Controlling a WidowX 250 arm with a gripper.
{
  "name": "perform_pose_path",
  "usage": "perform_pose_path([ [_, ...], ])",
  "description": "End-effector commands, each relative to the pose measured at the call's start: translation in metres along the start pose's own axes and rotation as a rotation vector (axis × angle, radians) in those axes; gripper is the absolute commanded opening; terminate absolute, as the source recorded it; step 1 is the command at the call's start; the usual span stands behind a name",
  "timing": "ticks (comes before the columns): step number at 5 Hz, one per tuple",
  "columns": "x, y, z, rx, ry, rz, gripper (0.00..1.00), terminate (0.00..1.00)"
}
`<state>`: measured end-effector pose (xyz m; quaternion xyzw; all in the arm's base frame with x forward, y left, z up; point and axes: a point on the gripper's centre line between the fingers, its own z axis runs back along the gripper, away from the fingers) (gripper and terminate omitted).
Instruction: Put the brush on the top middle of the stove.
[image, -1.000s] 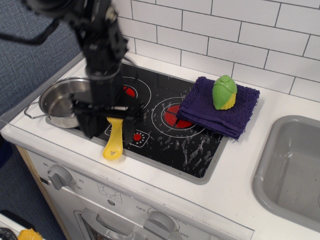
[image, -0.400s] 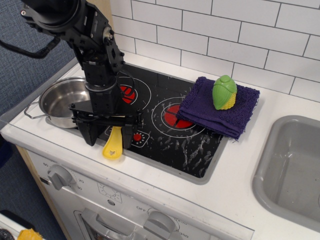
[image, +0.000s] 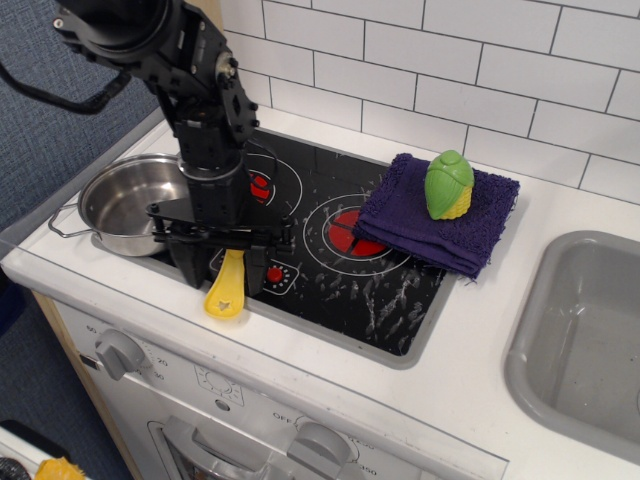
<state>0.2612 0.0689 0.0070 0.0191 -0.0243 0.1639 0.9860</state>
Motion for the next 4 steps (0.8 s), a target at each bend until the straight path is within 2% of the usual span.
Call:
perform_pose_path([
  [1, -0.005, -0.011, 0.003, 0.007, -0.018, -0.019, 0.0, 0.0],
  [2, -0.001, -0.016, 0.027, -0.007, -0.042, -0.044, 0.0, 0.0],
  [3, 0.024, -0.029, 0.066, -0.036, -0.139, -0.086, 0.0, 0.0],
  [4, 0.048, -0.046, 0.075, -0.066, -0.17, -0.125, 0.0, 0.0],
])
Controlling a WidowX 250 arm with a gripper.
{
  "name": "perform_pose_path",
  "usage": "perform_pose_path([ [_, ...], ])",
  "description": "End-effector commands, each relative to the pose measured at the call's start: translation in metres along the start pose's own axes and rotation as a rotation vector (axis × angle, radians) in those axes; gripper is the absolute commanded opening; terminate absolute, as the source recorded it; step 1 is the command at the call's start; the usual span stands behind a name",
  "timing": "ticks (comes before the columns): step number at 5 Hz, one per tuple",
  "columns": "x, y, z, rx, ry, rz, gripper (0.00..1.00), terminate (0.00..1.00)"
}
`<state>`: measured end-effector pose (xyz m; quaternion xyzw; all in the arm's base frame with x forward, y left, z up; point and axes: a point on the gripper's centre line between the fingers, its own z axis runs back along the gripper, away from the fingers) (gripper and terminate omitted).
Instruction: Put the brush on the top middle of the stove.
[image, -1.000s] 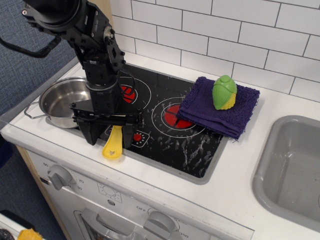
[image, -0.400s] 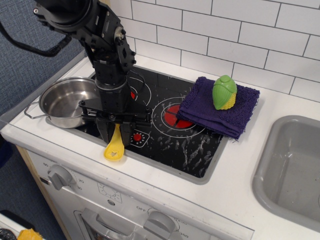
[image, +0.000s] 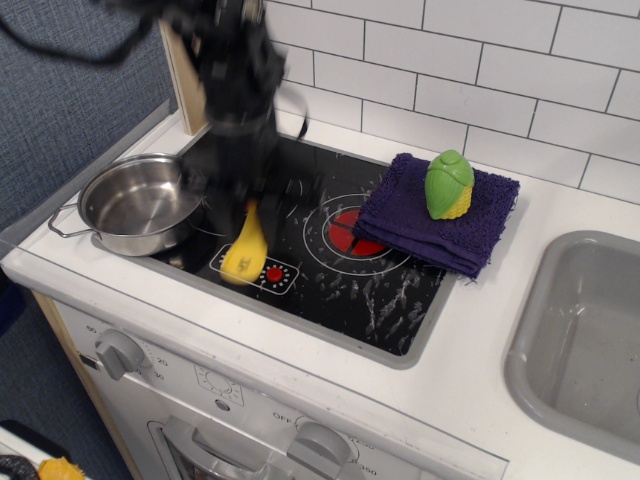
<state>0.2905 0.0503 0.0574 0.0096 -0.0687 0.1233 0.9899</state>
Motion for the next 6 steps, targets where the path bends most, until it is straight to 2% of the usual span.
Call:
perform_pose_path([
  [1, 0.055, -0.036, 0.012, -0.059, -0.079, -0.086, 0.0, 0.0],
  [2, 0.071, -0.047, -0.009, -0.038, -0.03, -0.14, 0.0, 0.0],
  [4, 0.086, -0.042, -0.041, -0.004, 0.062, -0.208, 0.0, 0.0],
  [5, 0.09, -0.041, -0.048, 0.001, 0.084, -0.23, 0.0, 0.0],
  [6, 0.088, -0.044, -0.047, -0.002, 0.092, -0.256, 1.0, 0.0],
])
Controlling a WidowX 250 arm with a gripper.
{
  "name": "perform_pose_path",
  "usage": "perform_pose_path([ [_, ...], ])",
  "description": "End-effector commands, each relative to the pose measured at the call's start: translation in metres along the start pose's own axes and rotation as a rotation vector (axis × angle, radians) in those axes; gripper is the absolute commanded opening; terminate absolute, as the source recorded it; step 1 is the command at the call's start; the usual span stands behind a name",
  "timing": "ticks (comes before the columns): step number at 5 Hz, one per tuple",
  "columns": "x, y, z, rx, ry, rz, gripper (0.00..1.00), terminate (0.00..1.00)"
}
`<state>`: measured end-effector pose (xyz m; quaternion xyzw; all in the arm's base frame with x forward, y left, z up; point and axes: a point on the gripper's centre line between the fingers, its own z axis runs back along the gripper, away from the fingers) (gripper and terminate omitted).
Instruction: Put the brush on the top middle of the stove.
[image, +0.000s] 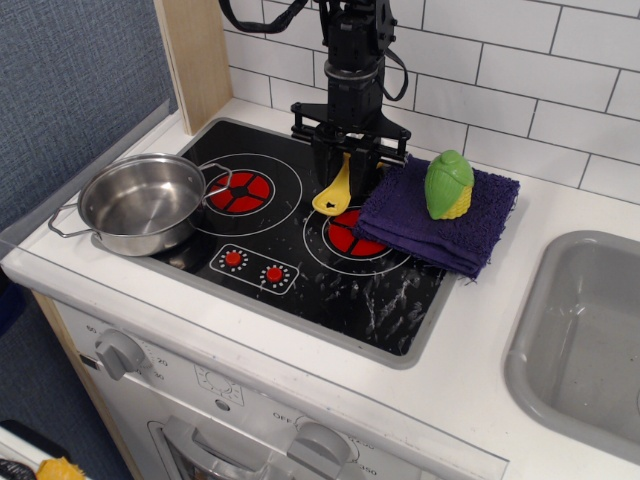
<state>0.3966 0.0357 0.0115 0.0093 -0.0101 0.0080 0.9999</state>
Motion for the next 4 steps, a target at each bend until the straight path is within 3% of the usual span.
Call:
perform_pose_path([
  [1, -0.007, -0.009, 0.023, 0.01, -0.057, -0.032, 1.0, 0.0],
  [2, -0.013, -0.01, 0.043, 0.033, -0.108, -0.026, 1.0, 0.0],
  [4, -0.024, -0.011, 0.07, 0.037, -0.144, -0.017, 1.0, 0.0],
])
